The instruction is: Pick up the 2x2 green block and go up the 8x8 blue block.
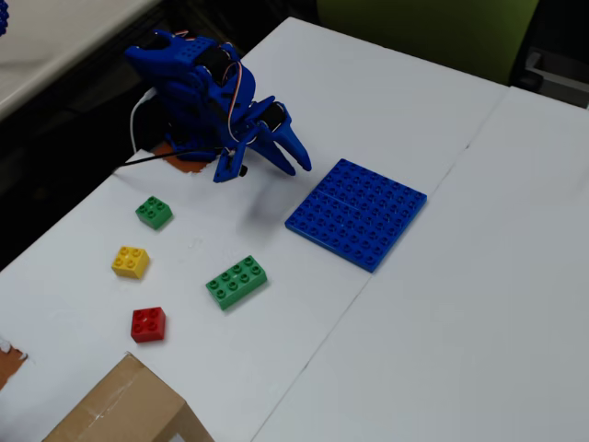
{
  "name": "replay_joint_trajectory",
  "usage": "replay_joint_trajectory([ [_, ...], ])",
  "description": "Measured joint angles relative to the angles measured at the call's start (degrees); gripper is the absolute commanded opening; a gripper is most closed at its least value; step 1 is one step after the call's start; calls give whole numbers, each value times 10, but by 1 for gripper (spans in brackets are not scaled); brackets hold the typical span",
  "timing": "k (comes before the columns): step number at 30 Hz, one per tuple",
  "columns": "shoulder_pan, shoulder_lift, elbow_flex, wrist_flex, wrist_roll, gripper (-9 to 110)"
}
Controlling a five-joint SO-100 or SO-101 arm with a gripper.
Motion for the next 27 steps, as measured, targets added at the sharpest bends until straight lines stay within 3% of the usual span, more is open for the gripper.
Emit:
replay_joint_trajectory([
  [7,11,-2,12,-30,-487,6],
  [13,48,-2,17,-25,-752,8],
  [19,61,-2,-5,31,-848,9],
  [27,121,-117,-256,306,-919,15],
])
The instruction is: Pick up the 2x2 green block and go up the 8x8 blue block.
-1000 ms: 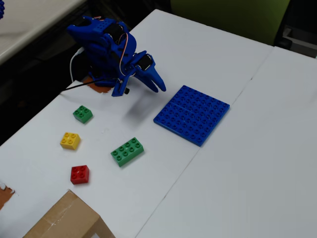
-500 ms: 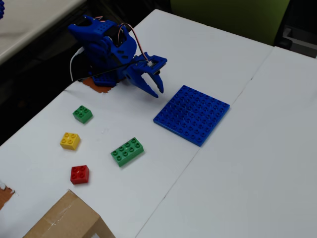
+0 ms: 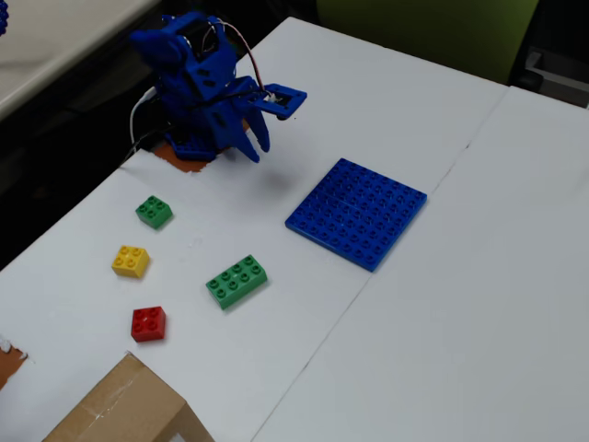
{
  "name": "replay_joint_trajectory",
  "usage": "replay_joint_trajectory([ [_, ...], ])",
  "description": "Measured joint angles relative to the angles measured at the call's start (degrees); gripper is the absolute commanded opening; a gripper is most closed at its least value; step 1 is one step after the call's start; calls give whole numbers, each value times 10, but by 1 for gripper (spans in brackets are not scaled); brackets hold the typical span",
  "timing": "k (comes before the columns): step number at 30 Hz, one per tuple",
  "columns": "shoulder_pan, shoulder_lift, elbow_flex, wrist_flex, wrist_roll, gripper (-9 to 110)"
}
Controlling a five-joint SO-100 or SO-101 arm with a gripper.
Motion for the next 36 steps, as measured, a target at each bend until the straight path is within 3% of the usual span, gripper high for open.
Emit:
replay_joint_trajectory([
  [4,93,-117,-162,120,-65,23],
  [7,215,-194,-216,125,-132,29],
  [12,395,-268,-252,54,-243,30],
  [21,604,-454,-252,-143,-614,31],
  [24,640,-516,-253,-217,-639,32],
  [29,642,-577,-279,-230,-647,32],
  [36,647,-610,-268,-230,-574,32],
])
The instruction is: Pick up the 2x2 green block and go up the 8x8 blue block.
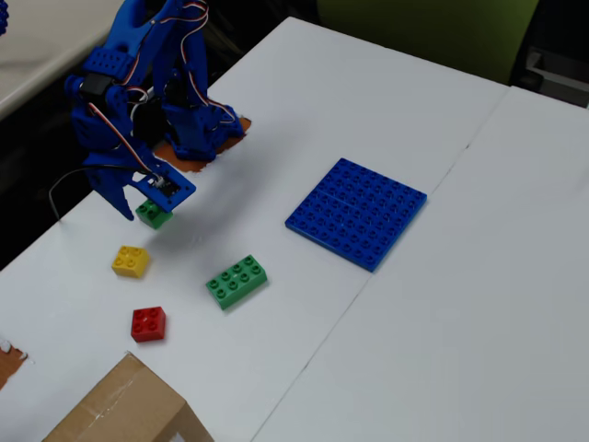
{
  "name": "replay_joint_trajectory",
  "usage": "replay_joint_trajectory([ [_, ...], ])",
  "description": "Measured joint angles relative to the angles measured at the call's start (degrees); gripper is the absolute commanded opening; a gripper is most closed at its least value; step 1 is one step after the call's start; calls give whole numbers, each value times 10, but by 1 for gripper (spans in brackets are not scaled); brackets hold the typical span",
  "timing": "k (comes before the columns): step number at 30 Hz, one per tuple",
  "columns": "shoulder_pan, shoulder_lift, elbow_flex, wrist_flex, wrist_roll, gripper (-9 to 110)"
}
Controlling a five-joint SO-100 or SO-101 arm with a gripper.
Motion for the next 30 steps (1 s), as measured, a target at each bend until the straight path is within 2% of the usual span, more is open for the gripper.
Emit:
replay_joint_trajectory([
  [18,4,-31,53,-35,45,31],
  [30,4,-48,56,-56,39,15],
])
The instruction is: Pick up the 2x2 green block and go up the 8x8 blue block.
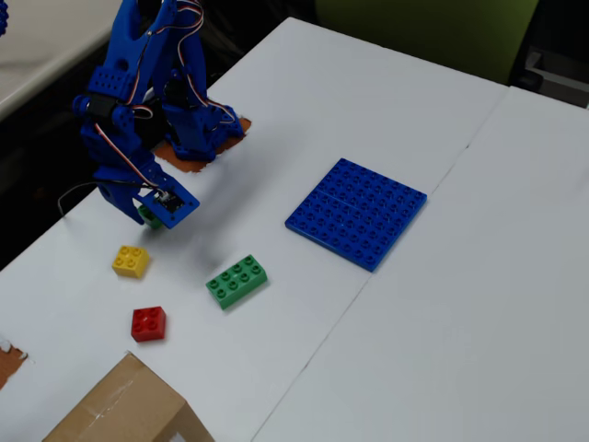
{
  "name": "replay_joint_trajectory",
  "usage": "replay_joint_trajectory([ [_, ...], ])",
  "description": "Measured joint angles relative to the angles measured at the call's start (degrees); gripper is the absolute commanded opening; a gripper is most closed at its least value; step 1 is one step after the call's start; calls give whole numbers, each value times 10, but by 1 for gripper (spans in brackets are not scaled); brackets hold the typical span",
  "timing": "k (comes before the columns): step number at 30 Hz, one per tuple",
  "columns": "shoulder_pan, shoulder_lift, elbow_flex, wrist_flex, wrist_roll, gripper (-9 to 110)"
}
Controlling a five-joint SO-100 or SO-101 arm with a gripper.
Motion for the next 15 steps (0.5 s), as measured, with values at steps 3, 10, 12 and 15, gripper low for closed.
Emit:
replay_joint_trajectory([
  [3,0,0,4,0,0,13],
  [10,-29,4,7,15,36,11],
  [12,-50,18,7,40,64,11],
  [15,-97,61,5,89,127,10],
])
